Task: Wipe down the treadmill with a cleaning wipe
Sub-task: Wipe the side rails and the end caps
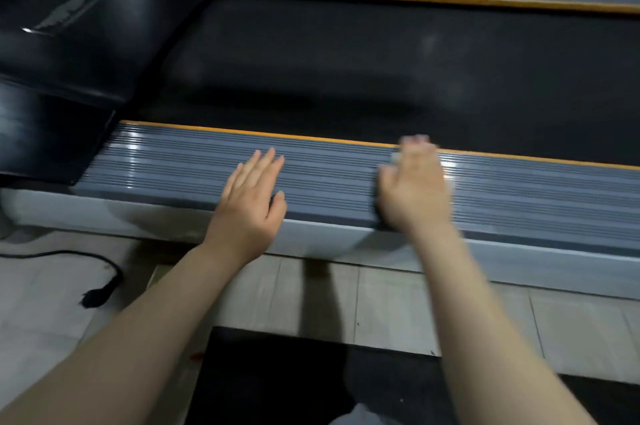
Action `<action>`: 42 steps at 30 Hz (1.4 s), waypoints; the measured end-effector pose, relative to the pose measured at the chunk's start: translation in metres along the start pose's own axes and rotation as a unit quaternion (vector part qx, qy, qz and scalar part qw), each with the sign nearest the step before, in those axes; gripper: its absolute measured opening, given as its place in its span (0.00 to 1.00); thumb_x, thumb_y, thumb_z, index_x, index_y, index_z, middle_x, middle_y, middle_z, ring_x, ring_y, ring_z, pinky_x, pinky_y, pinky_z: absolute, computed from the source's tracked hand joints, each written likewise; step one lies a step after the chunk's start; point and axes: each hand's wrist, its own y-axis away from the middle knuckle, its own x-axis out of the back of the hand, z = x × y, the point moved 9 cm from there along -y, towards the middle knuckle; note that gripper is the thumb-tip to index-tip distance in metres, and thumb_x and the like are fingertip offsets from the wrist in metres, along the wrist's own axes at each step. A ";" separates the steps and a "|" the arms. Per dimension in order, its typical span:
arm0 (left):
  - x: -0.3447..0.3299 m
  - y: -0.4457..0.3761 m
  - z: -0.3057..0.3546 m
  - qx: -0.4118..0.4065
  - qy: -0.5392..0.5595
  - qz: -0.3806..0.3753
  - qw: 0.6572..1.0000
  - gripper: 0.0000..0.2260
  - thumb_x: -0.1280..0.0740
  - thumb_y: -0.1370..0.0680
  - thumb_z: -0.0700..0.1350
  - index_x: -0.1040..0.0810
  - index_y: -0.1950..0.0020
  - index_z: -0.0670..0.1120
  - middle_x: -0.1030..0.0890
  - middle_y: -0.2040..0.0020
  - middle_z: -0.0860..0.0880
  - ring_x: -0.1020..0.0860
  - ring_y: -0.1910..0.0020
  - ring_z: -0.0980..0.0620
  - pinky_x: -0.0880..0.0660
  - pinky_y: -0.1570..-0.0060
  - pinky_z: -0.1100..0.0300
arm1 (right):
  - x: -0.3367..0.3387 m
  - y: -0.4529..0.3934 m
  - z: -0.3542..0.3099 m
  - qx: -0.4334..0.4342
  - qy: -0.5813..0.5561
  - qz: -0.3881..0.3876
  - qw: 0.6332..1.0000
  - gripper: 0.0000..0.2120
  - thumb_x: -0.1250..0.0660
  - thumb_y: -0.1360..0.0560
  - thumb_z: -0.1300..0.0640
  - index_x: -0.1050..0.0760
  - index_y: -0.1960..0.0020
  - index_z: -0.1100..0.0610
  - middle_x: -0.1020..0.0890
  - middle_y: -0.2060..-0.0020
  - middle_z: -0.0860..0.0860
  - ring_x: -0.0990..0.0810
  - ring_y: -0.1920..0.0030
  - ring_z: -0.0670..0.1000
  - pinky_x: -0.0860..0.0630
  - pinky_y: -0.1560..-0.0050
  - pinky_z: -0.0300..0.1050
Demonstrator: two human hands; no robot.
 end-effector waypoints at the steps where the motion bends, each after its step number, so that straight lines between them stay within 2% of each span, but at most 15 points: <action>1: -0.006 -0.006 0.005 -0.001 0.005 -0.004 1.000 0.29 0.51 0.22 0.54 0.36 0.22 0.45 0.39 0.21 0.48 0.45 0.21 0.51 0.52 0.22 0.53 | -0.020 0.014 -0.055 0.110 0.007 -0.016 0.994 0.32 0.53 0.24 0.46 0.35 0.28 0.64 0.32 0.29 0.63 0.36 0.28 0.61 0.40 0.27 0.56; 3: -0.014 -0.014 0.007 0.017 0.015 -0.008 1.000 0.30 0.52 0.22 0.55 0.36 0.22 0.44 0.38 0.21 0.47 0.44 0.21 0.49 0.51 0.23 0.52 | -0.042 0.048 -0.127 0.264 0.024 -0.080 0.961 0.30 0.53 0.19 0.47 0.46 0.22 0.61 0.43 0.23 0.59 0.46 0.22 0.57 0.51 0.24 0.53; 5: -0.018 -0.016 0.004 0.026 0.007 -0.008 1.000 0.29 0.52 0.22 0.54 0.35 0.23 0.44 0.38 0.21 0.46 0.43 0.21 0.49 0.50 0.23 0.52 | -0.037 0.051 -0.118 0.301 0.028 -0.102 0.948 0.29 0.54 0.17 0.46 0.51 0.20 0.58 0.48 0.21 0.56 0.51 0.21 0.54 0.56 0.23 0.51; 10: -0.022 -0.008 0.016 0.006 -0.053 -0.022 0.998 0.28 0.50 0.21 0.52 0.36 0.22 0.44 0.37 0.22 0.46 0.41 0.22 0.48 0.50 0.23 0.51 | 0.019 0.018 0.098 0.041 0.054 -0.028 0.997 0.33 0.59 0.21 0.41 0.47 0.21 0.56 0.44 0.22 0.54 0.47 0.22 0.54 0.51 0.24 0.51; 13: -0.028 -0.014 0.032 0.018 -0.023 -0.045 0.999 0.28 0.50 0.21 0.52 0.38 0.21 0.45 0.40 0.21 0.48 0.44 0.21 0.51 0.53 0.23 0.53 | 0.061 0.026 0.234 -0.156 0.054 -0.019 0.986 0.32 0.57 0.20 0.42 0.49 0.20 0.57 0.47 0.21 0.55 0.49 0.21 0.54 0.52 0.23 0.54; 16: -0.045 -0.027 0.068 -0.034 -0.035 -0.068 0.996 0.26 0.49 0.18 0.52 0.40 0.20 0.47 0.41 0.20 0.50 0.46 0.21 0.52 0.53 0.22 0.54 | 0.077 0.029 0.274 -0.249 0.059 0.020 0.966 0.38 0.60 0.25 0.41 0.48 0.21 0.62 0.45 0.22 0.60 0.48 0.22 0.58 0.50 0.24 0.57; 18: -0.063 -0.045 0.100 -0.064 -0.045 -0.078 0.994 0.24 0.47 0.16 0.48 0.41 0.20 0.47 0.42 0.20 0.50 0.46 0.21 0.52 0.54 0.23 0.56 | 0.060 0.015 0.220 -0.172 0.041 0.025 0.984 0.39 0.61 0.26 0.42 0.43 0.23 0.64 0.39 0.24 0.63 0.43 0.24 0.60 0.46 0.25 0.56; 21: -0.082 -0.067 0.139 -0.071 -0.013 -0.081 0.994 0.24 0.46 0.19 0.44 0.36 0.22 0.45 0.37 0.22 0.47 0.41 0.22 0.50 0.51 0.23 0.55 | 0.017 0.012 0.094 0.081 0.051 0.004 0.995 0.34 0.55 0.23 0.43 0.37 0.25 0.62 0.35 0.26 0.61 0.38 0.25 0.59 0.43 0.26 0.56; 24: -0.091 -0.065 0.153 -0.073 -0.027 -0.085 0.993 0.24 0.45 0.19 0.44 0.37 0.21 0.47 0.39 0.21 0.48 0.43 0.21 0.51 0.51 0.23 0.56 | 0.018 0.015 0.083 0.199 0.053 -0.050 0.977 0.33 0.57 0.21 0.41 0.42 0.22 0.57 0.40 0.23 0.55 0.43 0.23 0.54 0.48 0.25 0.52; 28: -0.088 -0.059 0.156 -0.065 -0.042 -0.087 0.993 0.24 0.44 0.18 0.45 0.40 0.21 0.49 0.42 0.20 0.51 0.45 0.21 0.53 0.52 0.24 0.57 | 0.068 -0.014 0.253 -0.005 0.054 -0.003 0.999 0.31 0.52 0.20 0.42 0.45 0.22 0.56 0.42 0.22 0.53 0.45 0.23 0.53 0.48 0.24 0.51; 31: -0.089 -0.060 0.158 -0.065 -0.049 -0.080 0.994 0.24 0.43 0.18 0.45 0.38 0.21 0.49 0.40 0.21 0.50 0.43 0.22 0.52 0.47 0.23 0.54 | 0.107 0.007 0.383 -0.209 0.063 0.007 0.976 0.31 0.51 0.18 0.43 0.48 0.21 0.58 0.44 0.22 0.56 0.47 0.22 0.55 0.49 0.24 0.56; 33: -0.088 -0.059 0.157 -0.067 -0.049 -0.065 0.994 0.23 0.42 0.19 0.44 0.35 0.22 0.48 0.37 0.22 0.48 0.40 0.22 0.50 0.43 0.24 0.50 | 0.114 0.023 0.404 -0.284 0.056 0.017 0.957 0.31 0.52 0.18 0.43 0.51 0.20 0.59 0.47 0.21 0.57 0.50 0.22 0.55 0.50 0.23 0.58; 35: -0.088 -0.058 0.158 -0.064 -0.046 -0.062 0.995 0.23 0.42 0.19 0.44 0.34 0.23 0.47 0.35 0.22 0.47 0.39 0.23 0.49 0.42 0.25 0.49 | 0.103 0.025 0.360 -0.245 0.047 0.037 0.968 0.30 0.53 0.17 0.45 0.50 0.21 0.59 0.46 0.21 0.57 0.49 0.22 0.55 0.51 0.23 0.56; 38: -0.089 -0.058 0.160 -0.070 -0.044 -0.061 0.995 0.22 0.45 0.19 0.45 0.33 0.23 0.46 0.35 0.22 0.47 0.39 0.23 0.48 0.41 0.25 0.48 | 0.066 0.036 0.225 -0.032 0.037 0.066 0.997 0.28 0.53 0.18 0.45 0.42 0.22 0.57 0.39 0.23 0.55 0.43 0.23 0.54 0.48 0.23 0.52; 42: -0.088 -0.055 0.154 -0.078 -0.033 -0.070 0.994 0.22 0.45 0.18 0.44 0.35 0.23 0.47 0.37 0.21 0.48 0.41 0.22 0.50 0.45 0.24 0.50 | 0.029 0.071 0.114 0.243 0.035 0.032 0.969 0.25 0.43 0.19 0.52 0.38 0.23 0.55 0.35 0.25 0.52 0.39 0.24 0.52 0.45 0.24 0.48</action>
